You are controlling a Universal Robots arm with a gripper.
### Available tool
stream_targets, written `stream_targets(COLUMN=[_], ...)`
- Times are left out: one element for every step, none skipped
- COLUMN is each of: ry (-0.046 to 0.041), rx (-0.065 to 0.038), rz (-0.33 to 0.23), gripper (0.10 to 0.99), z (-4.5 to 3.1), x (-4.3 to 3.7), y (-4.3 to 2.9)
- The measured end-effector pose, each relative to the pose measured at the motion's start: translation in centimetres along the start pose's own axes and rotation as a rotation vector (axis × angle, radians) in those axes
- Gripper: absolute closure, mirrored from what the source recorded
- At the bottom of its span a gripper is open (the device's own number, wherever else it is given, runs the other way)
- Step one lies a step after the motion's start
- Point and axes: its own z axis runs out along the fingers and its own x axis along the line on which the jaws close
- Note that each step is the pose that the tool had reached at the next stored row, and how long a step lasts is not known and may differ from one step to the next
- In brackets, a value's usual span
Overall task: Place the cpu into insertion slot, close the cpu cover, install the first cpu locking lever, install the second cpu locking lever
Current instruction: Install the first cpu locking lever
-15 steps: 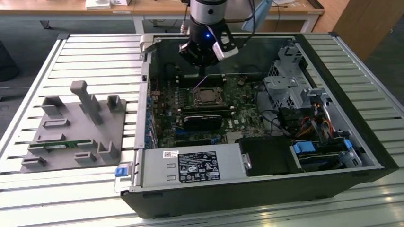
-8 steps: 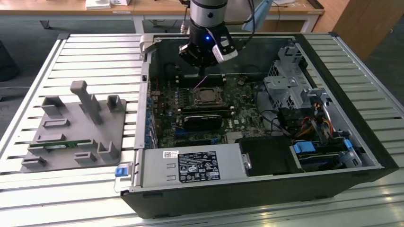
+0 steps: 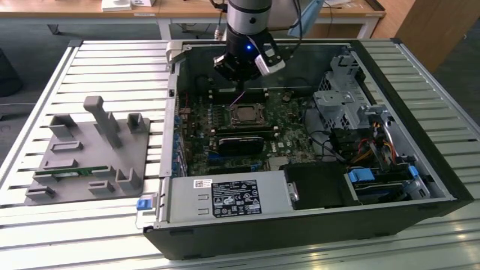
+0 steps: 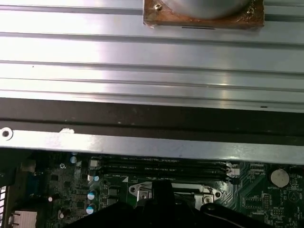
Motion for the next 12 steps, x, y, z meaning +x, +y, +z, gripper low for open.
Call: stream_targets(ry=[0.0, 0.0, 0.0, 0.0001, 0.0, 0.0, 0.0, -0.0001, 0.0, 0.0, 0.0, 0.0], rx=[0.0, 0.0, 0.0, 0.0, 0.0, 0.0, 0.0, 0.0, 0.0, 0.0, 0.0, 0.0], rz=[0.0, 0.0, 0.0, 0.0, 0.0, 0.0, 0.0, 0.0, 0.0, 0.0, 0.0, 0.0], gripper=[0.98, 0.98, 0.98, 0.98, 0.98, 0.98, 0.98, 0.98, 0.98, 0.98, 0.98, 0.98], z=[0.05, 0.1, 0.15, 0.19, 0.23, 0.26, 0.3, 0.37, 0.46, 0.55, 0.65, 0.75], x=[-0.11, -0.2, -0.3, -0.39, -0.47, -0.54, -0.62, -0.7, -0.79, -0.88, -0.97, -1.07], y=[0.0, 0.01, 0.01, 0.02, 0.02, 0.03, 0.04, 0.03, 0.02, 0.01, -0.01, -0.02])
